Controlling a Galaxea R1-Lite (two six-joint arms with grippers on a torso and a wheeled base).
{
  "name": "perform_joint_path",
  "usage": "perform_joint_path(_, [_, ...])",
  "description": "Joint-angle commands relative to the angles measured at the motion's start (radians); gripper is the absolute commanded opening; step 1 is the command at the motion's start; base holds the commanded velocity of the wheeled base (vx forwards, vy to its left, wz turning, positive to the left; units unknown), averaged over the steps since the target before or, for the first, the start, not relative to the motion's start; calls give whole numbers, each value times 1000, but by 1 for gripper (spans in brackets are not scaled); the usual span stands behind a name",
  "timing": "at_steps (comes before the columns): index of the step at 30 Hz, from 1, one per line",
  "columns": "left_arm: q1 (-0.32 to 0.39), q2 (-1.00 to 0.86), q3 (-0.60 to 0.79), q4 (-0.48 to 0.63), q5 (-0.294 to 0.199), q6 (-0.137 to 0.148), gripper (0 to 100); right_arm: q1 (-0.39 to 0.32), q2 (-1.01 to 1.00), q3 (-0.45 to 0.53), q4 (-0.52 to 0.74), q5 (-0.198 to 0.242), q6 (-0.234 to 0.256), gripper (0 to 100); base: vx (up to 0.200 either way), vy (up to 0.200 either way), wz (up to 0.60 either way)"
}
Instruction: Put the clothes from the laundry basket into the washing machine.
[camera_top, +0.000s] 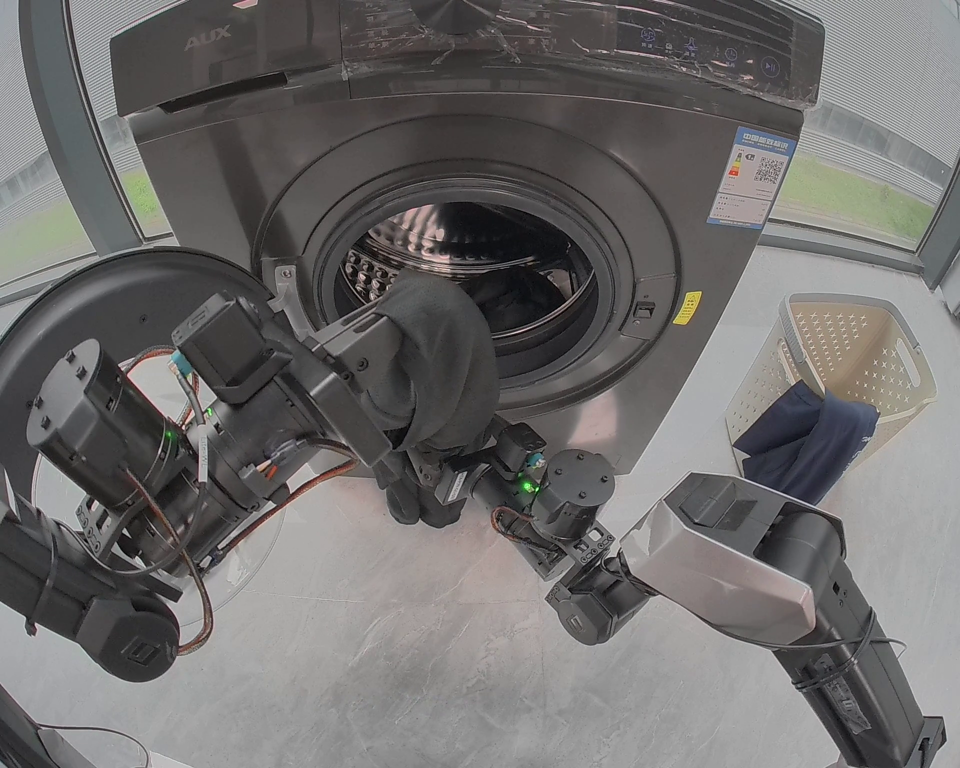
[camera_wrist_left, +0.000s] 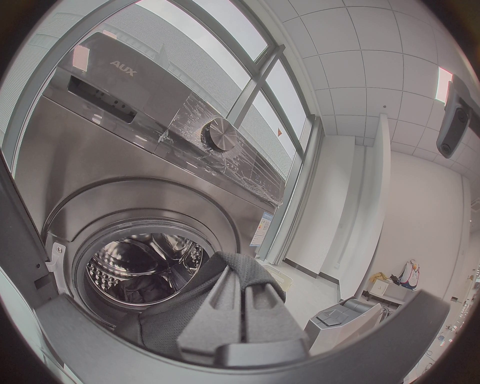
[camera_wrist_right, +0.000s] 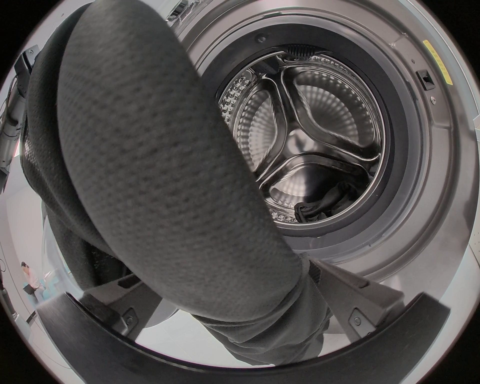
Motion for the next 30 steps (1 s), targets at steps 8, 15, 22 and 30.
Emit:
perform_joint_path(8, [-4,-26,-12,0,-3,-13,0,-22,9,-24,3,-13,2,0,0,0,0])
perform_joint_path(15, [3,-28,-12,0,-3,-13,0,-22,7,-21,3,-16,3,0,0,0,0])
perform_joint_path(22, [36,-28,-18,1,-1,-11,0,-70,-19,31,-2,-36,5,0,0,0,0])
perform_joint_path(30, [145,43,-1,3,-4,-11,0,-137,-184,178,-20,-56,23,0,0,0,0])
